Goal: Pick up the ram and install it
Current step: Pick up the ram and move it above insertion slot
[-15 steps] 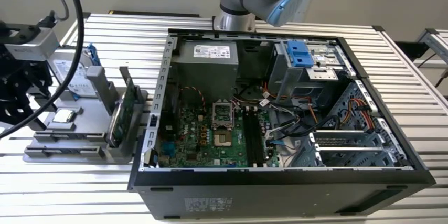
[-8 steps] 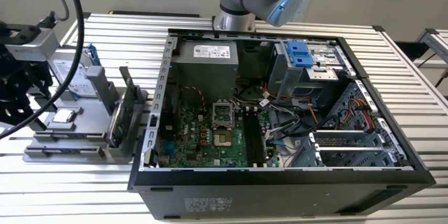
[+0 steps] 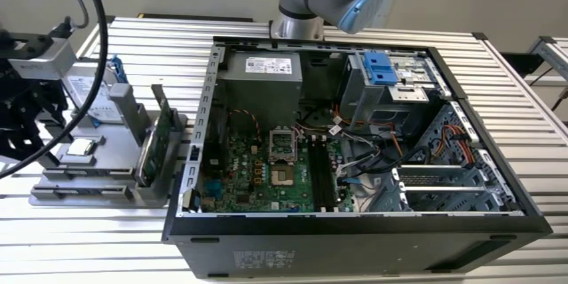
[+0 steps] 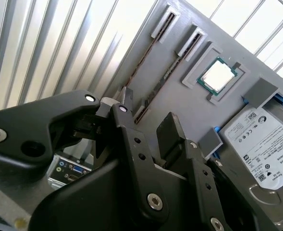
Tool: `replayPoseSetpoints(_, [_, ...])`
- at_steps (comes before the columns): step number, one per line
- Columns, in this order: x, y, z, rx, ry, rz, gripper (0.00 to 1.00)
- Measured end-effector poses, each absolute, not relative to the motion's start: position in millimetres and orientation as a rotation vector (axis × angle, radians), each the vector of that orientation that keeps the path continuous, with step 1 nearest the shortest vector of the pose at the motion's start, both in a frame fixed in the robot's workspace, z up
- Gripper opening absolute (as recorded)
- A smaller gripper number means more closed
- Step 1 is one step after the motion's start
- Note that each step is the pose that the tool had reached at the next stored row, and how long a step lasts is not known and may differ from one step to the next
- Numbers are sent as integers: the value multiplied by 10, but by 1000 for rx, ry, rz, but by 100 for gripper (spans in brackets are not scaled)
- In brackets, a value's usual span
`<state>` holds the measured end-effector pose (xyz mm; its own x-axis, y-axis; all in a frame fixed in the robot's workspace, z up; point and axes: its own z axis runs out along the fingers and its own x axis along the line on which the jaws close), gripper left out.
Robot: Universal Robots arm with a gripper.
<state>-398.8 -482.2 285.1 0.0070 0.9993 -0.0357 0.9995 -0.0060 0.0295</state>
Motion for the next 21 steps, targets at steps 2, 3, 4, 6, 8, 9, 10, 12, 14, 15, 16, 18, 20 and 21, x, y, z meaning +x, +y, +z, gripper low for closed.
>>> replayPoseSetpoints(2, [-3988, -4822, 2842, 2196, 2182, -7, 100])
replayPoseSetpoints(3, [-3988, -4822, 2837, 2196, 2182, -7, 100])
replayPoseSetpoints(4, [-3988, -4822, 2833, 2196, 2182, -7, 100])
replayPoseSetpoints(6, [-3988, -4822, 2823, 2196, 2182, -7, 100])
replayPoseSetpoints(8, [-3988, -4822, 2811, 2196, 2182, -7, 100])
replayPoseSetpoints(9, [-3988, -4822, 2805, 2196, 2182, -7, 100])
replayPoseSetpoints(10, [-3988, -4822, 2799, 2196, 2182, -7, 100])
replayPoseSetpoints(12, [-3988, -4822, 2791, 2196, 2182, -8, 100])
replayPoseSetpoints(14, [-3988, -4822, 2780, 2197, 2182, -8, 100])
replayPoseSetpoints(15, [-3987, -4823, 2774, 2197, 2183, -9, 100])
replayPoseSetpoints(16, [-3988, -4824, 2769, 2197, 2183, -10, 100])
replayPoseSetpoints(18, [-3988, -4826, 2761, 2198, 2184, -12, 100])
replayPoseSetpoints(20, [-3988, -4828, 2752, 2199, 2185, -13, 100])
replayPoseSetpoints(21, [-3988, -4829, 2747, 2199, 2185, -14, 100])
